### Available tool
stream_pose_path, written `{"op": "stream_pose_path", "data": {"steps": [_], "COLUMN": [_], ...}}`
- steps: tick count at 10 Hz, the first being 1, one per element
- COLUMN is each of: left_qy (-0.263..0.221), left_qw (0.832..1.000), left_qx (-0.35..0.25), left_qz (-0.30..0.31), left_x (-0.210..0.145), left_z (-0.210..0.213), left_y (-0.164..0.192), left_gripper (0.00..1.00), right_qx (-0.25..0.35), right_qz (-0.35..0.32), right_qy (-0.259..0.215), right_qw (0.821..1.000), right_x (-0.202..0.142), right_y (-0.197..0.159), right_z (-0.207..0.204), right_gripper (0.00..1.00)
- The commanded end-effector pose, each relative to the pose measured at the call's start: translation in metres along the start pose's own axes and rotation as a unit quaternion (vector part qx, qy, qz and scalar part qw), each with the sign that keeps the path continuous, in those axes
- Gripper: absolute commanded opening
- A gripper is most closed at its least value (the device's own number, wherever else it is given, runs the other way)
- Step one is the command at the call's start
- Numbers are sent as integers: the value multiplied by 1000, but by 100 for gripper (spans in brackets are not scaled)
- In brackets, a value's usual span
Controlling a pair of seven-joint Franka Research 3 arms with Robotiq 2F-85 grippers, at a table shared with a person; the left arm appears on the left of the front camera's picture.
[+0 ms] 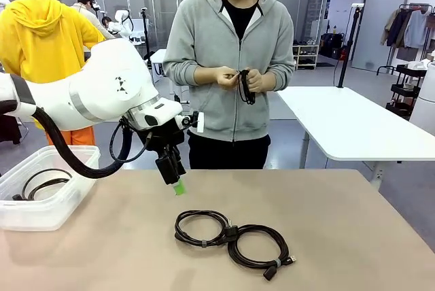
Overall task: Organize and store the cables.
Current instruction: Place the Power Cable into the Organizing box.
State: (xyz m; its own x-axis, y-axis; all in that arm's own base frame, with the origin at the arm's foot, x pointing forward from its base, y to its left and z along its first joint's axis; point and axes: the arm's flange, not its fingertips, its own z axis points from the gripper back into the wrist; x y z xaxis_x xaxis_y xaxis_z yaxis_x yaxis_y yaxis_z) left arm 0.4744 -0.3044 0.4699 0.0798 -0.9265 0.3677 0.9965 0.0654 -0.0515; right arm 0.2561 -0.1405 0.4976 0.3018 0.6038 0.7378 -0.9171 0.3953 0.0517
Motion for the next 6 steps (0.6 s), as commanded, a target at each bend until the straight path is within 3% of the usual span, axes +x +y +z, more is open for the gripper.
{"op": "stream_pose_path", "data": {"steps": [1, 3, 4, 6], "left_qy": [16, 35, 15, 23], "left_qw": [1000, 999, 1000, 999], "left_qx": [-11, -17, -20, -28], "left_qz": [-12, 0, -3, -16], "left_x": [20, 27, 27, 23], "left_z": [-22, -58, -73, -109], "left_y": [-9, -20, -23, -25], "left_gripper": [100, 100, 100, 100], "right_qx": [-6, -6, -6, -6], "right_qz": [6, 6, 6, 6], "right_qy": [-2, -2, -2, -2], "right_qw": [1000, 1000, 1000, 1000], "right_x": [1, 1, 1, 1], "right_y": [-1, -1, -1, -1], "right_z": [-2, -2, -2, -2], "right_gripper": [100, 100, 100, 100]}}
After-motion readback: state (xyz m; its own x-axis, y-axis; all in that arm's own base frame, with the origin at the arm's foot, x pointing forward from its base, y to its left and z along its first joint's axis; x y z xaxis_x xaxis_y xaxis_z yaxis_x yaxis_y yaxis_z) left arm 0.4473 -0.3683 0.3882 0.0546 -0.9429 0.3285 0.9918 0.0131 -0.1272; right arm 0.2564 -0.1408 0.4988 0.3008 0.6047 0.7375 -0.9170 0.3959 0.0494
